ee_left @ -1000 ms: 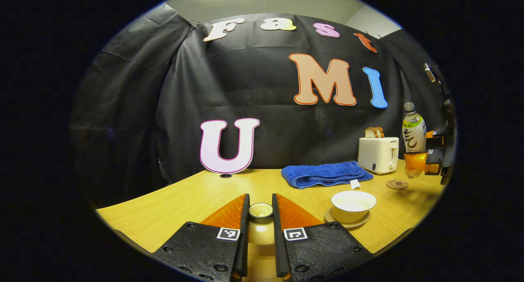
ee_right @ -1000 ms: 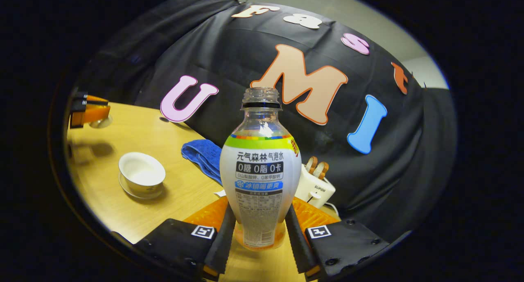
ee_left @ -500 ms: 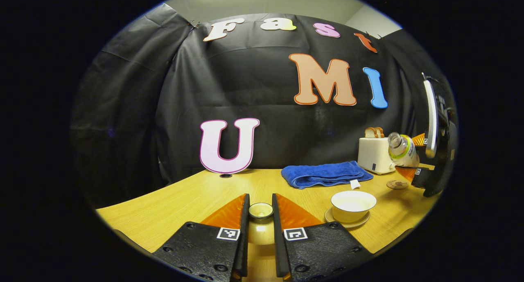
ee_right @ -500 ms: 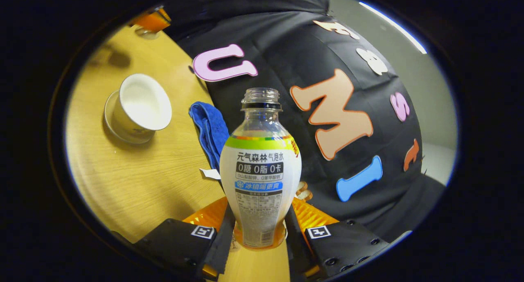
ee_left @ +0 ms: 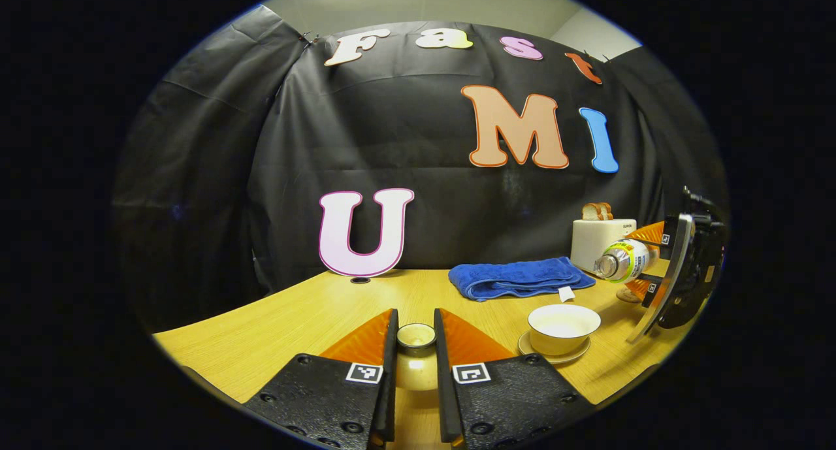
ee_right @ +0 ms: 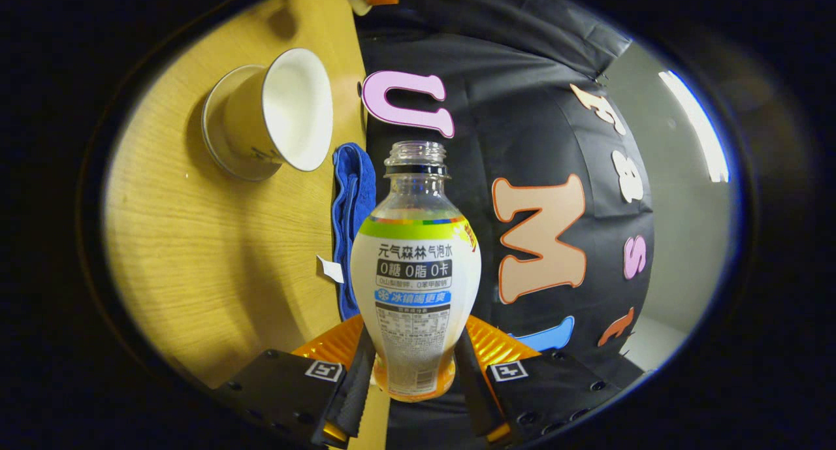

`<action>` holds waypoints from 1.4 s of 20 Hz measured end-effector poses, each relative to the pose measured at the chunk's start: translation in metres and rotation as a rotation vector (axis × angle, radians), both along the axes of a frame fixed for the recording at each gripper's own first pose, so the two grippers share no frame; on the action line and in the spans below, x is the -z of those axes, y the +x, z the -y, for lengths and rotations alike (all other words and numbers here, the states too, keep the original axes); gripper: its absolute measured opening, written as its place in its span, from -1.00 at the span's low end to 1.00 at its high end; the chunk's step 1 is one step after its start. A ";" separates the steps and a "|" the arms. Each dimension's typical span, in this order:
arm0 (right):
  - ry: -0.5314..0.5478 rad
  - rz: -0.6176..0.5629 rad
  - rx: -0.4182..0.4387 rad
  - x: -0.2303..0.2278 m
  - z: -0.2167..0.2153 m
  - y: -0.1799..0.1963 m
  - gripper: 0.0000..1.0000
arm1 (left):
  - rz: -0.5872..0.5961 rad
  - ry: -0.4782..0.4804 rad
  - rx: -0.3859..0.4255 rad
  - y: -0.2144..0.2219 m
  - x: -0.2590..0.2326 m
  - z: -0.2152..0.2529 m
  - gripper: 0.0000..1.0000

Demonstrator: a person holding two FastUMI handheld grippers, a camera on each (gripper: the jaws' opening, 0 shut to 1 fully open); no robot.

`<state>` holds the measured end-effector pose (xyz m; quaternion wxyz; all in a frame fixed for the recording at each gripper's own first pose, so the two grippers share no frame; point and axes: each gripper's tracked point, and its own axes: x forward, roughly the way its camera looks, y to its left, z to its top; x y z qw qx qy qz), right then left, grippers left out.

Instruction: Open the teacup lid with one hand, grasp the water bottle and pour water into the teacup with the other hand; after pouring, place the water bottle on the coaster and then close the teacup lid.

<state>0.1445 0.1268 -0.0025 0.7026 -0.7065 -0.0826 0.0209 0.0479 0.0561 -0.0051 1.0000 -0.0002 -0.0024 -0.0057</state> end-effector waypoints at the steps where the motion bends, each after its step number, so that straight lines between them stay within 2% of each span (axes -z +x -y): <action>1: -0.035 0.020 -0.010 -0.003 -0.003 0.001 0.31 | 0.000 0.000 0.000 0.000 0.001 0.000 -0.51; 3: -0.100 0.046 -0.022 -0.005 -0.007 0.002 0.36 | 0.000 0.000 0.000 0.000 0.001 0.000 -0.52; 4: -0.134 0.057 -0.026 -0.005 -0.008 0.004 0.29 | 0.000 0.000 0.000 0.000 0.000 0.000 -0.52; 5: -0.165 0.065 -0.031 -0.005 -0.009 0.003 0.36 | 0.000 0.000 0.000 0.000 0.000 0.000 -0.52; 11: -0.315 0.168 -0.058 -0.019 -0.016 0.002 0.36 | -0.001 -0.001 0.001 0.000 0.000 -0.001 -0.52; 24: -0.418 0.274 -0.088 -0.035 -0.022 0.000 0.36 | -0.001 -0.001 0.001 0.001 0.000 -0.001 -0.53; 28: -0.429 0.289 -0.102 -0.036 -0.025 -0.001 0.28 | -0.001 -0.001 0.002 0.001 0.000 -0.001 -0.52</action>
